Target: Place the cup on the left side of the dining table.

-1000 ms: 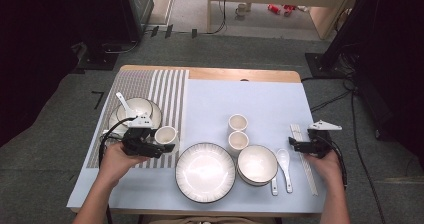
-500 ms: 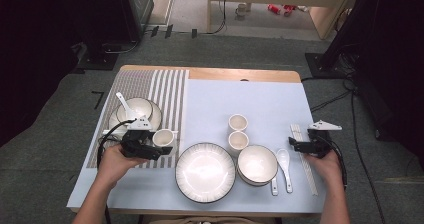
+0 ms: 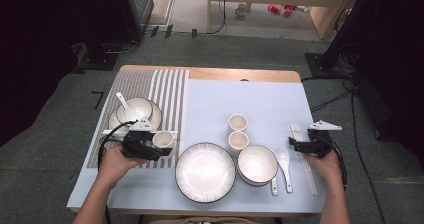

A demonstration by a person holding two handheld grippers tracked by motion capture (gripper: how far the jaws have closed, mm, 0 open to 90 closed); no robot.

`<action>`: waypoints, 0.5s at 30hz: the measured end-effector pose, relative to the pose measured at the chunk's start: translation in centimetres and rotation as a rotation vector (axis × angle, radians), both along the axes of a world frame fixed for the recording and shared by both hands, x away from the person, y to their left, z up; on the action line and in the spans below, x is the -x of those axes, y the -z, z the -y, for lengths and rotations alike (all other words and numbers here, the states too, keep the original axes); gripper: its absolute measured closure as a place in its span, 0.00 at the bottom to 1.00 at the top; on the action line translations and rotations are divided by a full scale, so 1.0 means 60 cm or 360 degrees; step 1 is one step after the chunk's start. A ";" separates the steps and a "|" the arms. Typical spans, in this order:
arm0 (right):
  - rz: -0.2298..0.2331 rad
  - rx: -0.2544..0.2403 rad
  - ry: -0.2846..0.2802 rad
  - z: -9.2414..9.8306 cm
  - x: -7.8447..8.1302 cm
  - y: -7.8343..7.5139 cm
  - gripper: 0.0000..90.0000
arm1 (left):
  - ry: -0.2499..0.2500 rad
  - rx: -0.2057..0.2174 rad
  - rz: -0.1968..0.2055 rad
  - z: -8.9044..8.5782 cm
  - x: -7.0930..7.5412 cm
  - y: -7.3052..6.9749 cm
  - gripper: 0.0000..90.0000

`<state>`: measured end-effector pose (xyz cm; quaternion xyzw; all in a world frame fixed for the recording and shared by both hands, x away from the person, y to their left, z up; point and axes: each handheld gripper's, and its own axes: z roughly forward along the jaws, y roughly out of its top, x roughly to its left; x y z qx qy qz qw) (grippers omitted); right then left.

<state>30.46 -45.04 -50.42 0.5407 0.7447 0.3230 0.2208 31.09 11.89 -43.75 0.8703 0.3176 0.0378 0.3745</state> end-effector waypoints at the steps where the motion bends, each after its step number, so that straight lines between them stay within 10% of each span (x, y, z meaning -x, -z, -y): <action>1: 0.0000 0.0000 0.0000 0.000 0.000 0.000 0.13 | 0.0003 -0.0013 -0.0007 0.000 -0.001 0.003 0.31; 15: 0.0000 0.0000 0.0001 0.000 0.000 0.000 0.13 | -0.0003 -0.0039 -0.0019 0.002 -0.005 0.013 0.31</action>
